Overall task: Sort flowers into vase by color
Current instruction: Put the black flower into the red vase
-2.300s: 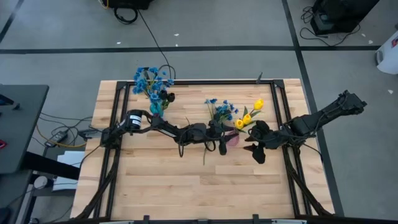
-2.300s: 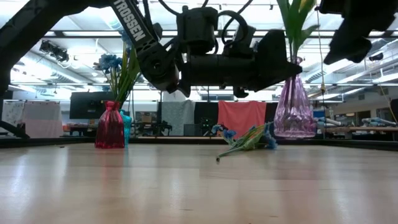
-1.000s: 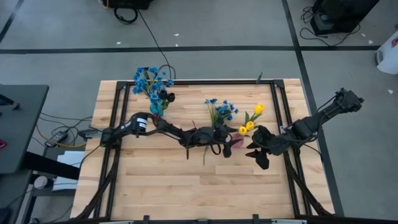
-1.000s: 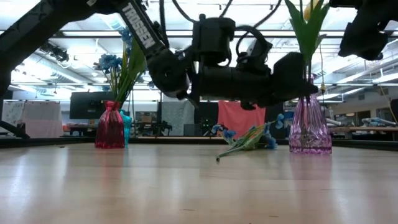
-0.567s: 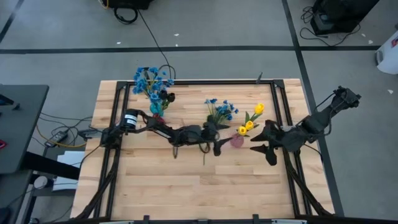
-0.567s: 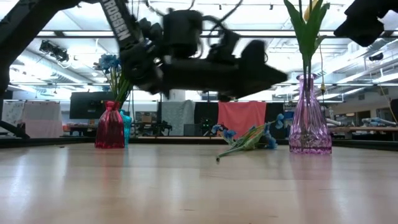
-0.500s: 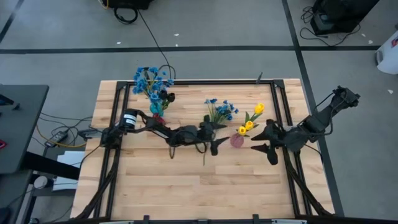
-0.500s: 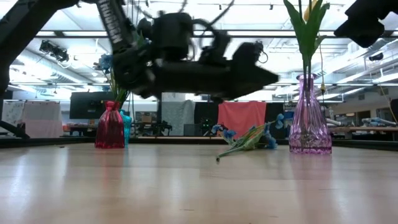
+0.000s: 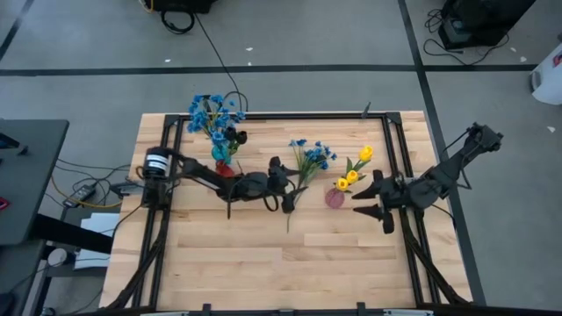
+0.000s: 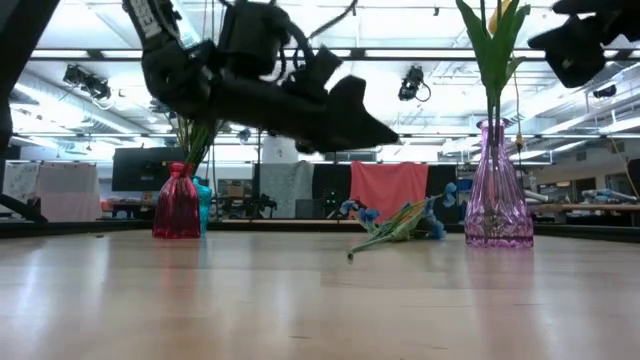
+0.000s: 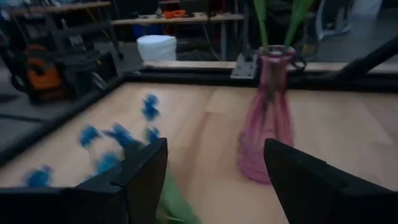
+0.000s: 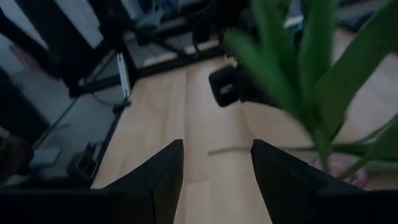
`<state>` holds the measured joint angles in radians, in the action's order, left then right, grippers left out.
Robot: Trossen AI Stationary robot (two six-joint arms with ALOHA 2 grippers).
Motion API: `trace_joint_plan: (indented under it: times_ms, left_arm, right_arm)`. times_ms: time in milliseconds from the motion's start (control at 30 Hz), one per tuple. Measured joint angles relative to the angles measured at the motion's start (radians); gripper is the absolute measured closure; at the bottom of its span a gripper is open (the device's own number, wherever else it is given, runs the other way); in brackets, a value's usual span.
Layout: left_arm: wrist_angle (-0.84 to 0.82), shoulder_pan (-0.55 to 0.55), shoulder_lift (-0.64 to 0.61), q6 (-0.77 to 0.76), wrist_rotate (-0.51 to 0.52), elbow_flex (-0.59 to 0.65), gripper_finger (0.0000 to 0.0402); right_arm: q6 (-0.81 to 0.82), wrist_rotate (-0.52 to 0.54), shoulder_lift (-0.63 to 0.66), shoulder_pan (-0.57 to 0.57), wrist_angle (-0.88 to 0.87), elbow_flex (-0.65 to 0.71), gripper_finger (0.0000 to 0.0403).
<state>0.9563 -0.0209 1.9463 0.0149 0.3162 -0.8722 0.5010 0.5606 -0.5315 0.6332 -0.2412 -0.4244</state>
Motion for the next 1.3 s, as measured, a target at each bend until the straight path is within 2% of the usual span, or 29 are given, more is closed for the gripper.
trace_joint_plan:
  times_ms: [100, 167, 233, 400, 567, 667, 767, 967, 1300]
  left_arm:
    - [-0.062, 0.007, -0.069, 0.074, 0.019, 0.004, 0.0129]
    - [-0.044, 0.01, -0.114, 0.117, 0.028, 0.034, 0.013]
    - [0.034, 0.016, -0.164, 0.139, 0.027, 0.108, 0.0137]
    - [0.345, 0.069, -0.281, 0.158, 0.027, 0.348, 0.0166]
    - [0.358, 0.126, -0.351, 0.073, 0.024, 0.46, 0.0184]
    - [0.25, 0.147, -0.352, 0.036, 0.014, 0.447, 0.0189]
    - [0.1, 0.156, -0.352, 0.028, -0.019, 0.39, 0.019]
    - [-0.143, 0.157, -0.347, 0.045, -0.022, 0.279, 0.019]
    - [-0.186, 0.163, -0.347, 0.029, -0.028, 0.254, 0.019]
  right_arm:
    - [-0.041, 0.043, 0.041, -0.001, 0.031, 0.0, 0.0202]
    - [-0.066, 0.075, 0.065, -0.001, 0.051, 0.0, 0.0202]
    - [-0.084, 0.11, 0.083, -0.001, 0.056, 0.0, 0.0202]
    - [-0.141, 0.157, 0.094, -0.001, 0.059, 0.0, 0.0202]
    - [-0.22, 0.195, 0.093, -0.001, 0.071, 0.0, 0.0202]
    - [-0.26, 0.224, 0.094, -0.002, 0.076, 0.0, 0.0202]
    - [-0.279, 0.224, 0.093, -0.004, 0.075, 0.0, 0.0202]
    - [-0.288, 0.224, 0.093, -0.016, 0.072, 0.0, 0.0202]
    - [-0.271, 0.224, 0.093, -0.021, 0.069, 0.0, 0.0202]
